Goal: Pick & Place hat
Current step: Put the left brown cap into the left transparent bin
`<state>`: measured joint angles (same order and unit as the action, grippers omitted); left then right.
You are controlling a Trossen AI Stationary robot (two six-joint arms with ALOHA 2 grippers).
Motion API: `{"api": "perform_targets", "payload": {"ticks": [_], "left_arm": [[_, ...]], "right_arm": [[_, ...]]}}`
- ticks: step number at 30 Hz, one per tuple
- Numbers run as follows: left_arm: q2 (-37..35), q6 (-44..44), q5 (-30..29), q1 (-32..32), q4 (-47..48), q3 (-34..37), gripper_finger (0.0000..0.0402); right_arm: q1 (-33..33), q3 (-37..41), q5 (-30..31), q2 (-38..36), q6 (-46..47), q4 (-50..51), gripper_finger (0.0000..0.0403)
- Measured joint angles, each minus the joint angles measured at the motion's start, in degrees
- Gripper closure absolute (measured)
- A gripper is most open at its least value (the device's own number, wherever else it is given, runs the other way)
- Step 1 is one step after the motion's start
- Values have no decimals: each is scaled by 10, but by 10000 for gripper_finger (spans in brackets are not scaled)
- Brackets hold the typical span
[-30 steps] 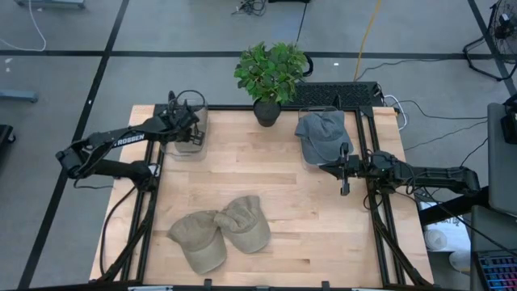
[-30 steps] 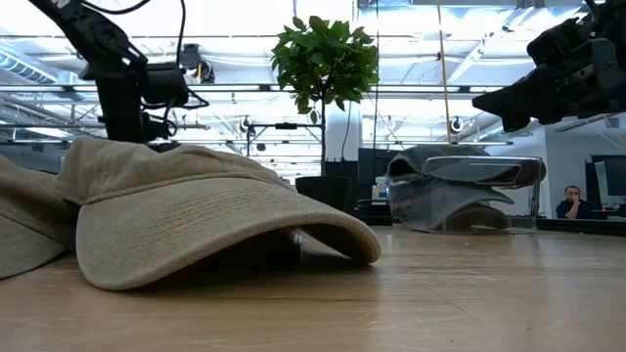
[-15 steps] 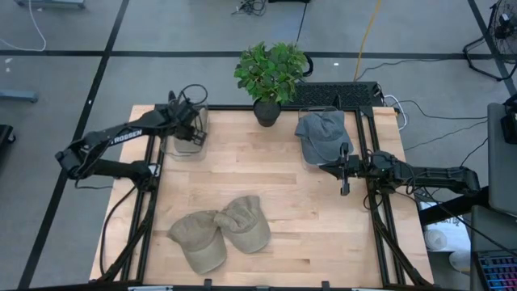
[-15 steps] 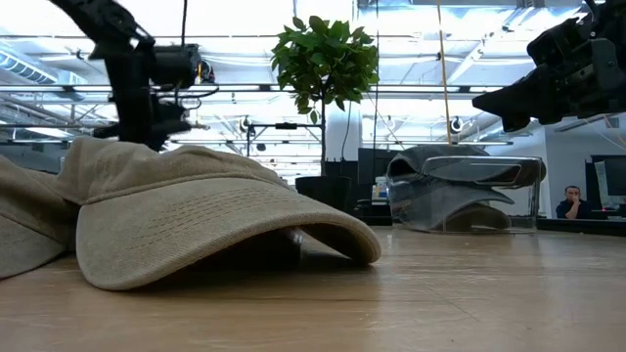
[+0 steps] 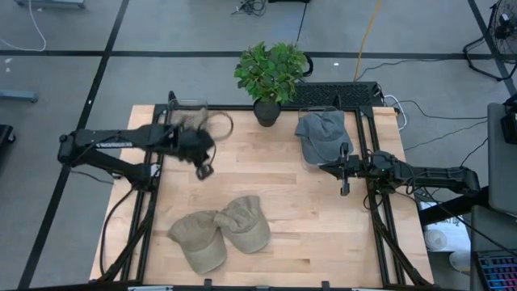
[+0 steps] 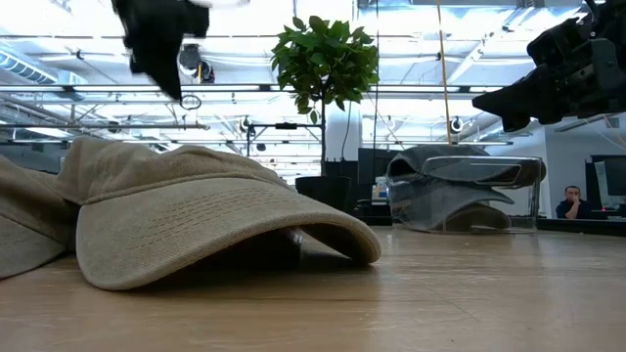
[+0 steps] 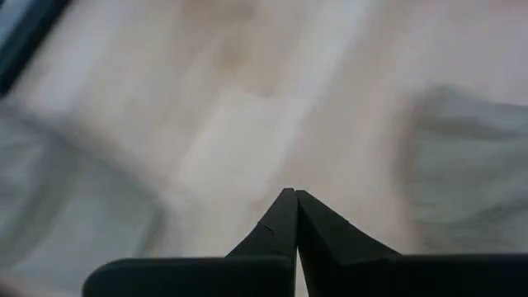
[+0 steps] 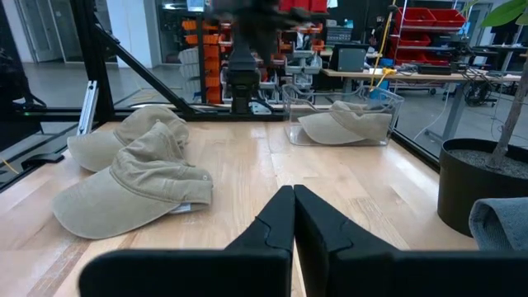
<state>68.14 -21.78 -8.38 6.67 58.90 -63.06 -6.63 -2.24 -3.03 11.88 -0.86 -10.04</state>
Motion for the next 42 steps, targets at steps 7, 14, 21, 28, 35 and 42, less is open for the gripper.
{"api": "perform_targets", "payload": {"ticks": [7,14,21,28,35,42], "left_arm": [[35,-143,-82,-258,-4,-78,398],[160,-316,-111,-401,163,-192,400],[252,-510,23,-421,311,-203,375],[259,-618,74,-419,278,-129,297],[242,-576,126,-446,136,-35,190],[165,-586,103,-464,130,-27,142]], "right_arm": [[0,0,0,0,0,0,403],[0,0,0,0,0,0,403],[0,0,0,0,0,0,403],[0,0,0,0,0,0,403],[0,0,0,0,0,0,403],[0,0,0,0,0,0,403]]}}
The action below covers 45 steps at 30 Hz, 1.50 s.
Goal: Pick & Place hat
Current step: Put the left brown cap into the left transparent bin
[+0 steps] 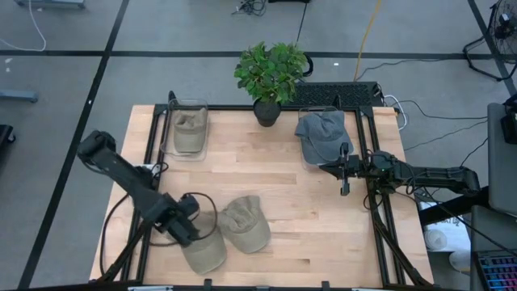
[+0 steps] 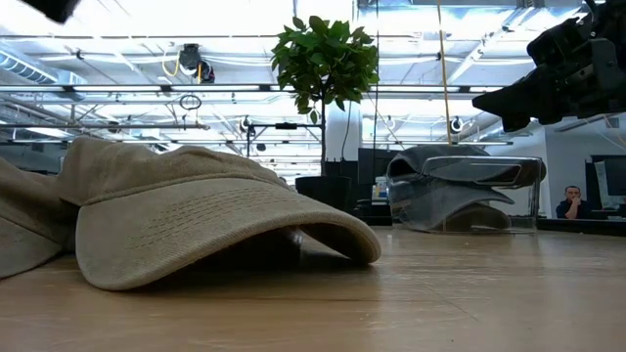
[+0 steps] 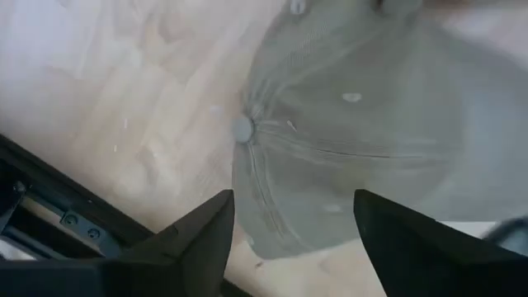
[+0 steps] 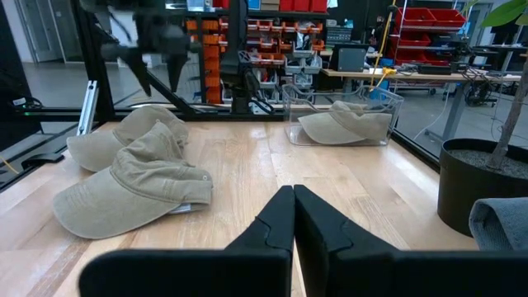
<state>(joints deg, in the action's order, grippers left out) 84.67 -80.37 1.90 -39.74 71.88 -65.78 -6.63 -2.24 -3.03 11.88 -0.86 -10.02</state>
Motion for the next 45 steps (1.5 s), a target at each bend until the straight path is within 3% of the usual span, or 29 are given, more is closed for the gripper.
{"api": "perform_targets", "payload": {"ticks": [5,11,26,34,45], "left_arm": [[-65,-38,-75,-21,-38,0,140],[-62,-37,-86,-38,-60,10,139],[-52,-31,-63,-40,-181,120,139],[-52,8,-41,-40,-255,136,140],[-55,13,-35,-40,-253,137,140]], "right_arm": [[0,0,0,0,0,0,403],[0,0,0,0,0,0,403],[0,0,0,0,0,0,403],[0,0,0,0,0,0,403],[0,0,0,0,0,0,403]]}}
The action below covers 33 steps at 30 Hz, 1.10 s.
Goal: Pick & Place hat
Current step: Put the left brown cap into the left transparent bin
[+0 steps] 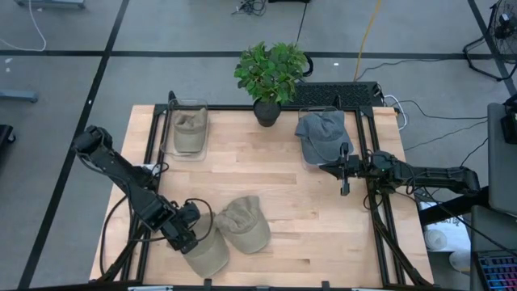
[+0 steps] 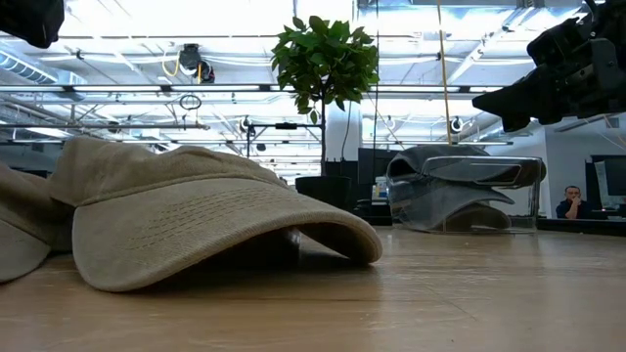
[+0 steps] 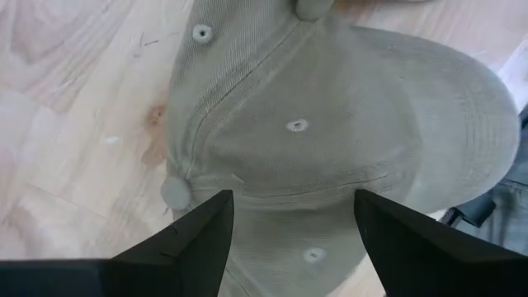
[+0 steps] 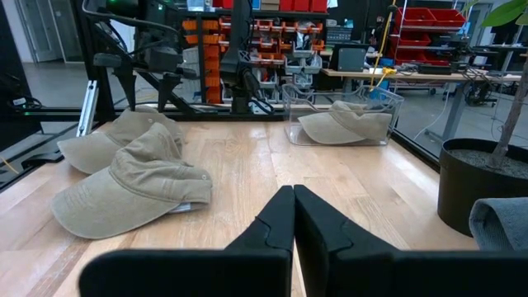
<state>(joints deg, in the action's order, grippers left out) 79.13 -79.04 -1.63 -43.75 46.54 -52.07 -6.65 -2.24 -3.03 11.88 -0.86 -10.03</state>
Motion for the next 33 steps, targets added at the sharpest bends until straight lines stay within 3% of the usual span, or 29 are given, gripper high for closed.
{"api": "perform_targets", "payload": {"ticks": [11,18,33], "left_arm": [[-6,7,14,-3,-7,0,140],[-5,18,15,-2,-66,0,140],[-5,-13,-9,-2,-35,1,140]], "right_arm": [[0,0,0,0,0,0,403],[0,0,0,0,0,0,403],[0,0,0,0,0,0,403]]}}
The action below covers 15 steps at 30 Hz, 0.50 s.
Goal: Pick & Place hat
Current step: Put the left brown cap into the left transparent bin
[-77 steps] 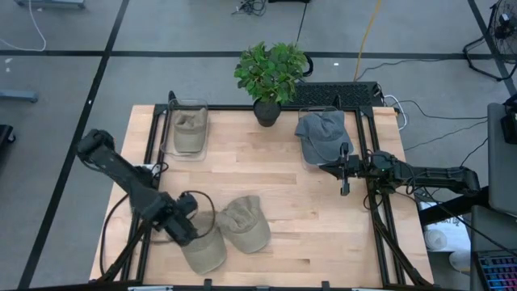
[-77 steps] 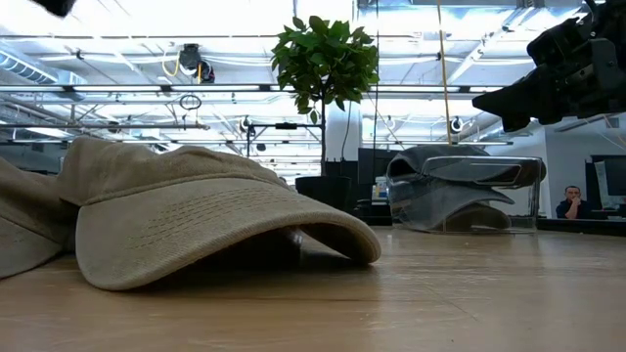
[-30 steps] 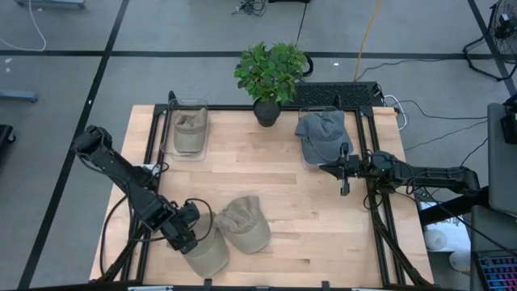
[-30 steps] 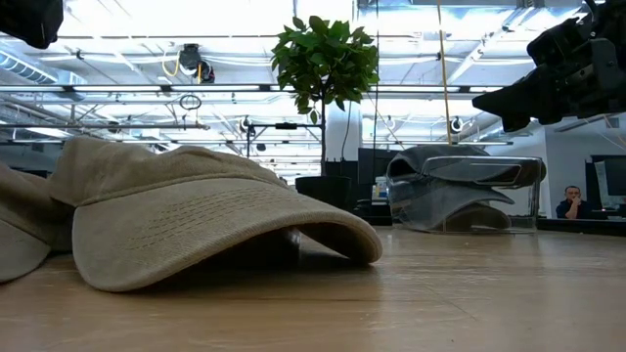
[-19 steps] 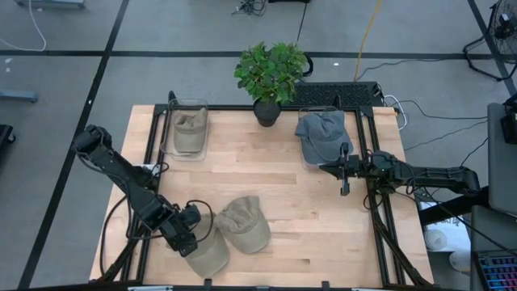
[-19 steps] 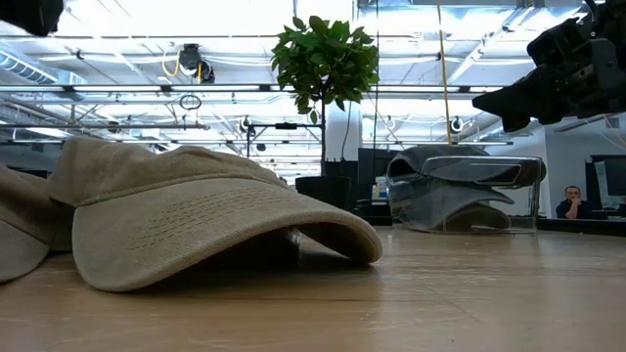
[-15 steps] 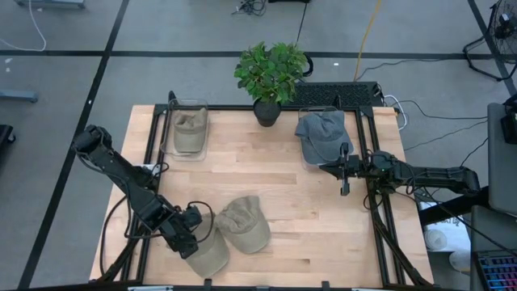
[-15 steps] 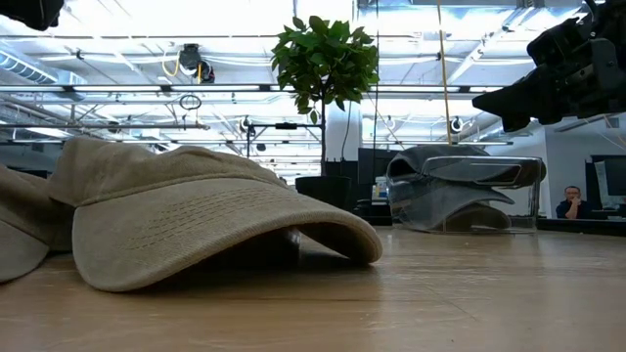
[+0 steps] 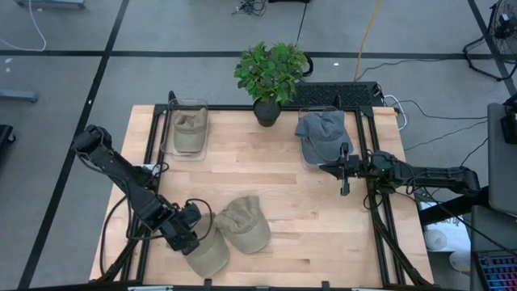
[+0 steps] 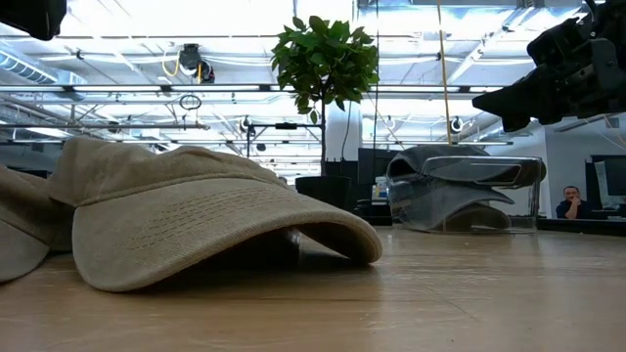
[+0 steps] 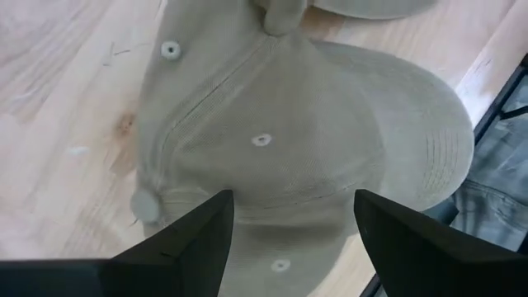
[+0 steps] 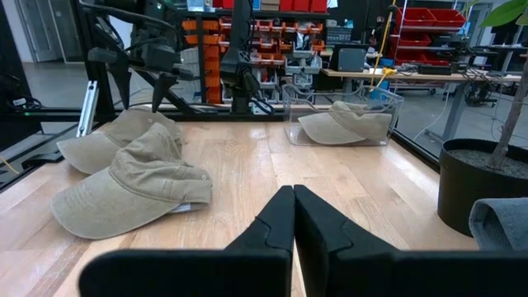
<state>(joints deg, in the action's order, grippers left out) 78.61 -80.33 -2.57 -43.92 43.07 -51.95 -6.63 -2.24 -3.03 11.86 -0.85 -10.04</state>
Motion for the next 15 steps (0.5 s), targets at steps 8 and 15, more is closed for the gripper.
{"api": "perform_targets", "payload": {"ticks": [8,15], "left_arm": [[0,-45,17,0,-1,44,140],[0,-34,5,0,-2,50,140]], "right_arm": [[0,0,0,0,0,0,403],[0,0,0,0,0,0,403]]}}
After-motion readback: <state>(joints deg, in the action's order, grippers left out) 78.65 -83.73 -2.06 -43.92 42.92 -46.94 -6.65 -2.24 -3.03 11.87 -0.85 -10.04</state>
